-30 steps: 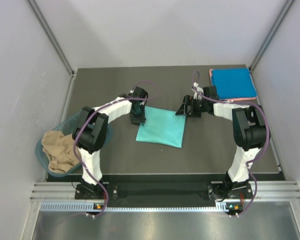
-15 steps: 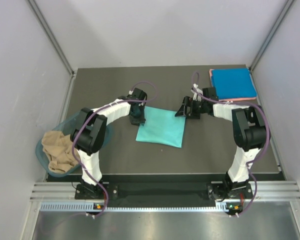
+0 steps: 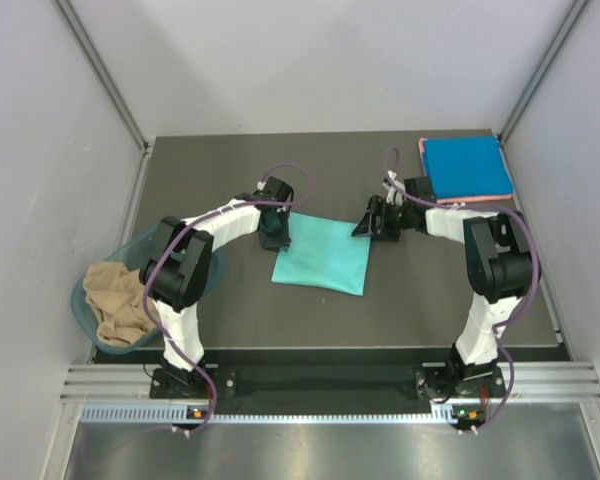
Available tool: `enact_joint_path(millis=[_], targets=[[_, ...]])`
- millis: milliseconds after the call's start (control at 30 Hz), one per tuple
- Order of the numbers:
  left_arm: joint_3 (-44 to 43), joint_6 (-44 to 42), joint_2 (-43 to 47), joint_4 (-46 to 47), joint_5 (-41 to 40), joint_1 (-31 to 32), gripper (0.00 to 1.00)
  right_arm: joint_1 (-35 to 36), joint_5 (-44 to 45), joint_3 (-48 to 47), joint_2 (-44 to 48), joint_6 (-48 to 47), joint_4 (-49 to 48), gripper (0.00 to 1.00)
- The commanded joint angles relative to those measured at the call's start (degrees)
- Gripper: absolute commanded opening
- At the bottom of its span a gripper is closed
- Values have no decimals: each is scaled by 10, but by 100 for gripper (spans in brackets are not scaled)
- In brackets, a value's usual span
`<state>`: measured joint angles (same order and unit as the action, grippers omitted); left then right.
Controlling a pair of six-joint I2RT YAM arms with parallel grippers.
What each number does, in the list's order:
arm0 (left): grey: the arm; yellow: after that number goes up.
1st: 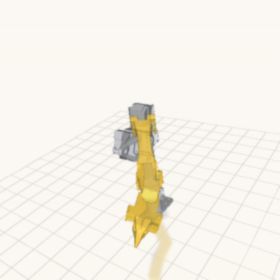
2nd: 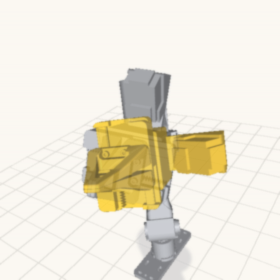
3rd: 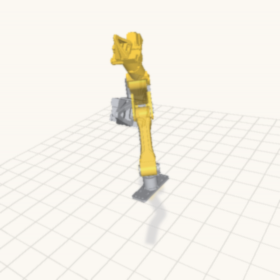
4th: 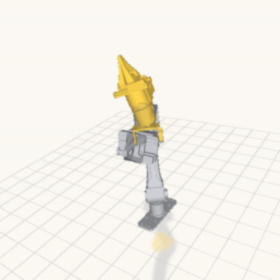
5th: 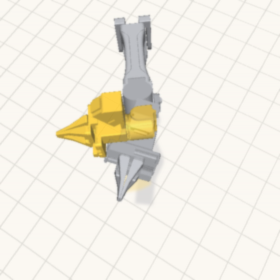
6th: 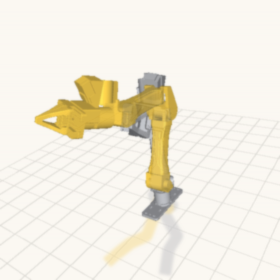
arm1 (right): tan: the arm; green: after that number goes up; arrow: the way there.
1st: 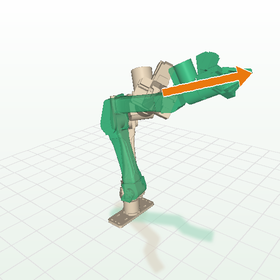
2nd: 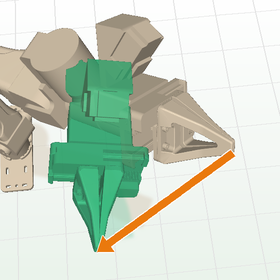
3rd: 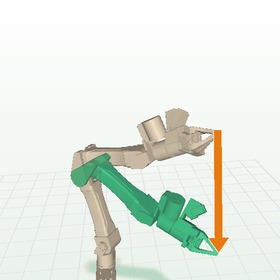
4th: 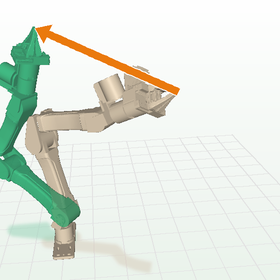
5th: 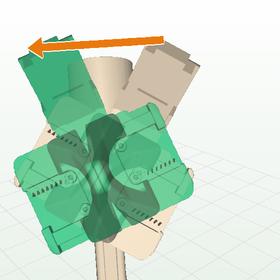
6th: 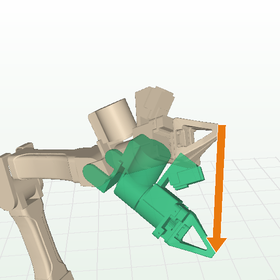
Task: Fold and stack the t-shirts
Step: Neatly place the folded tshirt to the corner
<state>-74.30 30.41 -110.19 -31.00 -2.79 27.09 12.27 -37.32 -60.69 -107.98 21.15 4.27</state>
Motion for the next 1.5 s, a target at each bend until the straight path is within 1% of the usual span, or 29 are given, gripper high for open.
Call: enact_joint_path(millis=[0, 200, 233, 300, 400, 433, 500, 533, 567, 667, 800, 833, 933, 1033, 1133, 1200, 1267, 1333, 1367, 1400, 1433, 1467], targets=[[29, 0, -17, -9, -33, -7, 33, 9, 44, 27, -24, -8, 67, 66], [39, 2, -12, -5, -29, -6, 33, 9, 47, 28, -24, -8, 66, 55], [41, 3, -11, -3, -27, -6, 33, 9, 47, 29, -24, -8, 65, 51], [46, 4, -9, 2, -23, -5, 33, 8, 47, 32, -23, -6, 61, 47], [53, 6, -5, 9, -16, -3, 33, 8, 52, 38, -18, -8, 58, 35], [53, 6, 1, 10, -10, -2, 33, 8, 52, 39, -16, -11, 58, 27], [51, 5, 10, 11, -2, 1, 33, 8, 60, 43, -3, -14, 56, 17], [42, 4, 22, 8, 8, 2, 34, 8, 63, 44, 3, -16, 59, 5], [36, 3, 30, 2, 8, 2, 34, 9, 68, 42, 16, -22, 63, 0], [5, 2, 73, -27, -4, 6, 34, 9, 95, 30, 45, -39, 87, 0], [-20, -9, 153, -64, -30, 6, 36, 10, 146, 1, 112, -66, 129, 0], [-16, -16, 167, -66, -34, 6, 37, 10, 170, -17, 120, -79, 152, 0], [-1, -27, 216, -68, -42, 6, 38, 10, 203, -43, 142, -102, 188, 0], [24, -38, 255, -54, -33, 6, 38, 10, 230, -70, 156, -127, 194, 0], [45, -40, 284, -41, -7, 6, 38, 10, 262, -108, 154, -145, 198, 0], [57, -40, 301, -26, 18, 6, 38, 10, 283, -128, 140, -154, 201, 0], [73, -40, 311, -13, 25, 6, 38, 11, 306, -158, 120, -175, 208, 0], [88, -40, 323, -8, 51, 6, 38, 12, 333, -190, 105, -201, 220, 0], [93, -41, 327, -5, 55, 6, 38, 11, 362, -202, 92, -206, 226, 0], [105, -42, 334, 5, 59, 6, 38, 11, 370, -212, 87, -228, 231, 0], [110, -40, 337, 9, 69, 5, 38, 12, 415, -230, 77, -246, 237, 0], [115, -40, 341, 16, 78, 6, 38, 11, 435, -238, 74, -255, 239, 0]])
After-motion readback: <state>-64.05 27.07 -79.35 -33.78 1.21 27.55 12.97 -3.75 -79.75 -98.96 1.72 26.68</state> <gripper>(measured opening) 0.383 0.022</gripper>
